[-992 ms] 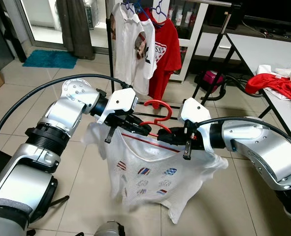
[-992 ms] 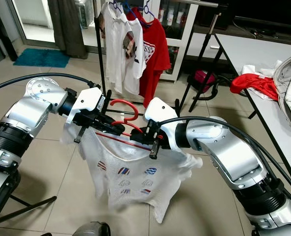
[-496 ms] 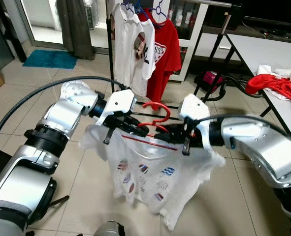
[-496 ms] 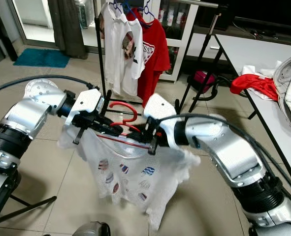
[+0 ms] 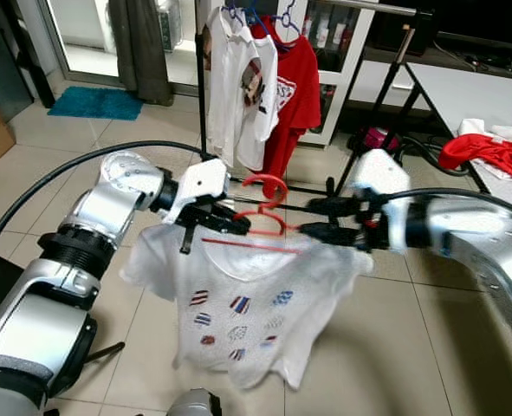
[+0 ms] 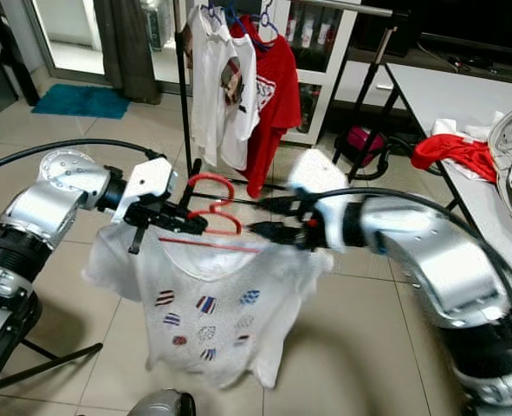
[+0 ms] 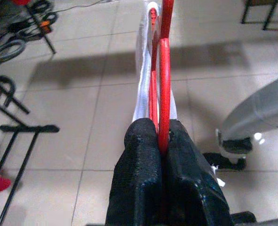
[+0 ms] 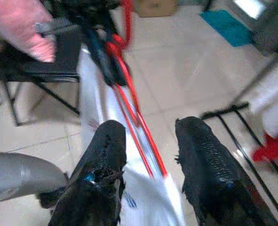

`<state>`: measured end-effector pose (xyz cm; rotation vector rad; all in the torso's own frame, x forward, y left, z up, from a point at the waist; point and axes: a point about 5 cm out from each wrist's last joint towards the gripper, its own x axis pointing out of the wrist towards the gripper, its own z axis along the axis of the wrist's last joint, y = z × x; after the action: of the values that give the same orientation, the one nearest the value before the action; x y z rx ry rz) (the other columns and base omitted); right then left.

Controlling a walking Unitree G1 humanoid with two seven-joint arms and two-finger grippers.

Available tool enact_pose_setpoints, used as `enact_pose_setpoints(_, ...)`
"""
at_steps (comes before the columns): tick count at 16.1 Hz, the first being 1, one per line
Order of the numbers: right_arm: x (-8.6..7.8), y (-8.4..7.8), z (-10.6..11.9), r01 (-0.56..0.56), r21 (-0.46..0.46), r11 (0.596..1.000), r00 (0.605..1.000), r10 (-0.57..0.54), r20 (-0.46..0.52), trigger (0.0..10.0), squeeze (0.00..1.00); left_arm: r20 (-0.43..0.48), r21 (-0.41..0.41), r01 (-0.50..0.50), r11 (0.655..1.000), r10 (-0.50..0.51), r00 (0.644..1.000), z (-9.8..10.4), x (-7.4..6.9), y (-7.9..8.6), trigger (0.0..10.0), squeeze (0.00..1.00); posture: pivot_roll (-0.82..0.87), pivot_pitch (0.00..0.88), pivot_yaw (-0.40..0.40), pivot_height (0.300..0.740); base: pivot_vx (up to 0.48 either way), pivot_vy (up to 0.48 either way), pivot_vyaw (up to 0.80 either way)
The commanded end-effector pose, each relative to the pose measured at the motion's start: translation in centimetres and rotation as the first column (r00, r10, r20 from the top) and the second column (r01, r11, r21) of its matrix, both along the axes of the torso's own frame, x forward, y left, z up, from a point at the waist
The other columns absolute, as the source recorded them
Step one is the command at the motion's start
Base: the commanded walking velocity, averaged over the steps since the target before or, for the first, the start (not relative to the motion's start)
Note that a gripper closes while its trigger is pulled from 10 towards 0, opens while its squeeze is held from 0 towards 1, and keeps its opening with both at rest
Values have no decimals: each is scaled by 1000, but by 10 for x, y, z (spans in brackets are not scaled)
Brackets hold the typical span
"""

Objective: Hang hanger

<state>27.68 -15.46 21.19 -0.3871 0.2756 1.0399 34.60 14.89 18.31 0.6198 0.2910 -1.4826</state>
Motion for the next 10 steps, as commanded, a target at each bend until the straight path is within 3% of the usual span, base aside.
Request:
enact_pose_setpoints(1,2,-10,6,85,7,996,996,-85,29,10000,1000,36,-23,-18,1000,19,999,6,3,-1,0,0,-41,0,-53,740,0,0,0)
enact_pose_setpoints(3,9,-20,0,256,19,966,966,-257,36,10000,1000,15,-51,-65,997,66,998,0,4,2,0,0,-46,0,-48,740,0,0,0)
enact_pose_setpoints(6,8,-31,-19,301,-12,953,953,-301,19,10000,969,-2,-60,-44,997,44,999,0,1,6,0,0,-46,0,-48,740,0,0,0)
enact_pose_setpoints(8,6,-42,-30,311,-30,950,950,-310,25,10000,886,-18,-79,-7,997,5,1000,7,-4,14,0,0,-51,0,-37,740,0,0,0)
enact_pose_setpoints(9,3,-44,-30,279,9,960,960,-280,32,10000,251,-34,-79,7,997,-9,999,11,-6,21,0,0,-51,0,-33,740,0,0,0)
enact_pose_setpoints(10,1,-44,-30,260,29,965,965,-261,33,10000,251,-38,-78,11,997,-14,999,13,-7,23,0,0,-51,0,-33,740,0,0,0)
